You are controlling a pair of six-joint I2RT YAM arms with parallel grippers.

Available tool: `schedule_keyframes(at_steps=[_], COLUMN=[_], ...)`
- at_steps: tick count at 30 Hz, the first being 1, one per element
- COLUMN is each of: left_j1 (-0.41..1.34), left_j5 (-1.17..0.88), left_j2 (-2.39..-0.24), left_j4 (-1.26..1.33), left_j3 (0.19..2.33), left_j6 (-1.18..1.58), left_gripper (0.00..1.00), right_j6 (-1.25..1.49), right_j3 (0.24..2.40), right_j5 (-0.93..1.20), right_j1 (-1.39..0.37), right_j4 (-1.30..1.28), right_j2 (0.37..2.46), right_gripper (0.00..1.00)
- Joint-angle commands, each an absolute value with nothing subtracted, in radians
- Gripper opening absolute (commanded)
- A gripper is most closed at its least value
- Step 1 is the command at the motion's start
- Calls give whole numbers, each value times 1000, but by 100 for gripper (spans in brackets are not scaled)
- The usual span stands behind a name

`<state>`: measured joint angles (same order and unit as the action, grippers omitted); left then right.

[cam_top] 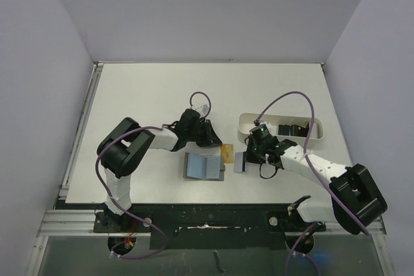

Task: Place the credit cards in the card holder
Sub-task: Adjust the credit card at the center of the board.

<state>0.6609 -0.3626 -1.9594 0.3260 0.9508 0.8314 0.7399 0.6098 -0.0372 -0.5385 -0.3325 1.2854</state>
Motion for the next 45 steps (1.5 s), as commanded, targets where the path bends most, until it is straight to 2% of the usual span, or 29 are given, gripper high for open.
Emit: schedule_keyframes(at_steps=[1, 10, 25, 34, 45], left_j1=[692, 713, 719, 720, 743], left_j5=[-322, -347, -387, -414, -417], left_j2=[-1973, -1927, -1945, -1972, -1984], left_j4=[282, 316, 402, 404, 373], left_j3=[870, 802, 767, 813, 858], left_j6=[842, 905, 946, 938, 940], left_gripper=[13, 13, 13, 13, 13], right_j6=[815, 912, 743, 691, 689], right_j3=[601, 587, 491, 352, 327], right_j5=[-167, -232, -57, 80, 161], right_j1=[-594, -630, -593, -453, -428], right_j4=[-426, -334, -64, 130, 168], right_j2=[1289, 1327, 1277, 1186, 1109], right_gripper=[0, 0, 0, 0, 0])
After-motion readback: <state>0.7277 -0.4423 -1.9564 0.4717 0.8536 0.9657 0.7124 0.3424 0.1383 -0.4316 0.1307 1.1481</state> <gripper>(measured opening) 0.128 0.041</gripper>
